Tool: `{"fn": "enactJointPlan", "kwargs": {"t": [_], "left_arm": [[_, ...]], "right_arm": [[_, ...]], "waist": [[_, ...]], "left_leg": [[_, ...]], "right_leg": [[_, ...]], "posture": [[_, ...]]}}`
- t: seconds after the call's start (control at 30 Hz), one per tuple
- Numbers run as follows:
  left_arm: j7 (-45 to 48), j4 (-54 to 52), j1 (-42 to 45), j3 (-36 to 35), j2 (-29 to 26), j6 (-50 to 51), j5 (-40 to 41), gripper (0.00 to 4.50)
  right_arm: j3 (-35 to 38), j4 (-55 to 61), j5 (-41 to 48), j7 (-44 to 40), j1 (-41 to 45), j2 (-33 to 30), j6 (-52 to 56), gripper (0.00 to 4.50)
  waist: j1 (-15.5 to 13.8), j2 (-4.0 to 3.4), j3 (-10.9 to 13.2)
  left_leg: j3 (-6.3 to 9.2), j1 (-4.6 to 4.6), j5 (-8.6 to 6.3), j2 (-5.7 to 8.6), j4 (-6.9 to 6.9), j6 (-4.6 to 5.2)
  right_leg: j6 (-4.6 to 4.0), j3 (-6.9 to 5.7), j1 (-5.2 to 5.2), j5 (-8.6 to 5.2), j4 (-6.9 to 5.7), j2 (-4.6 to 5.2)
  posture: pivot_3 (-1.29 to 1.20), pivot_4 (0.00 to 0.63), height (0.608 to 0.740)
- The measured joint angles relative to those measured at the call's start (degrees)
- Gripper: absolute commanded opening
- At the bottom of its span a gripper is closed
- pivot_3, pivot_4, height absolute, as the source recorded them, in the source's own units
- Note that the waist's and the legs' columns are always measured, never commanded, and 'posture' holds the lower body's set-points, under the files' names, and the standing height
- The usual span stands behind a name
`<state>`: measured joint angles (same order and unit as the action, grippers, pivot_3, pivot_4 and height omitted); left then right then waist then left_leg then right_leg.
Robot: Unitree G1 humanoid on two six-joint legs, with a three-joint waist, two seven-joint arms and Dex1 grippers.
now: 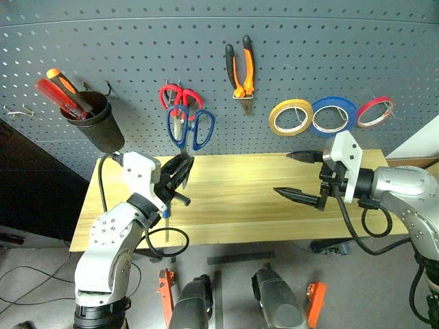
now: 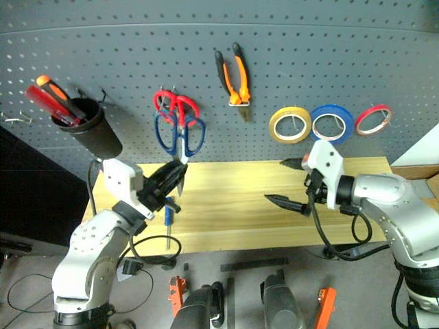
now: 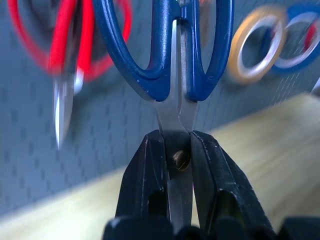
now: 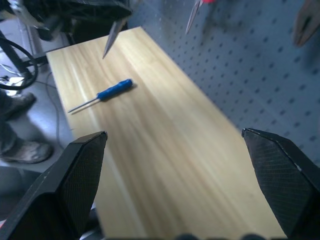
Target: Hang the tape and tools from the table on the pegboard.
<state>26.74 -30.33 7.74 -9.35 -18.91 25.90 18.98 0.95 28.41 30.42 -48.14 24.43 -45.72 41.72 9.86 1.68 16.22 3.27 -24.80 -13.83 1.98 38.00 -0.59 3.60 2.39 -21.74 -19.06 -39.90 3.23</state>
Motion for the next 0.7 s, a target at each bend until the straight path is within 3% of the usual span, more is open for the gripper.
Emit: {"fn": "enactJointPlan", "kwargs": {"t": [0.27, 0.7], "left_arm": [[-3.64, 5.04, 7.34, -2.76, -0.01, 0.92, 1.44, 0.42], [-1.60, 14.08, 10.08, -0.50, -0.40, 2.43, 3.51, 0.42]], "right_arm": [[-2.11, -3.19, -2.19, -0.50, 2.12, 0.10, -1.75, 4.50], [-2.30, -4.17, -2.80, 0.24, 4.77, 1.69, -2.51, 4.50]], "waist": [[-0.45, 0.00, 0.00], [-0.39, 0.00, 0.01]], "left_leg": [[-0.03, 0.00, 0.00, 0.00, 0.04, 0.00], [-0.02, -0.01, 0.00, -0.02, 0.04, 0.00]], "right_leg": [[0.00, -0.04, -0.02, 0.00, -0.02, -0.03], [-0.01, -0.04, -0.05, 0.01, -0.03, -0.02]], "posture": [[-0.26, 0.257, 0.740], [-0.28, 0.266, 0.740]]}}
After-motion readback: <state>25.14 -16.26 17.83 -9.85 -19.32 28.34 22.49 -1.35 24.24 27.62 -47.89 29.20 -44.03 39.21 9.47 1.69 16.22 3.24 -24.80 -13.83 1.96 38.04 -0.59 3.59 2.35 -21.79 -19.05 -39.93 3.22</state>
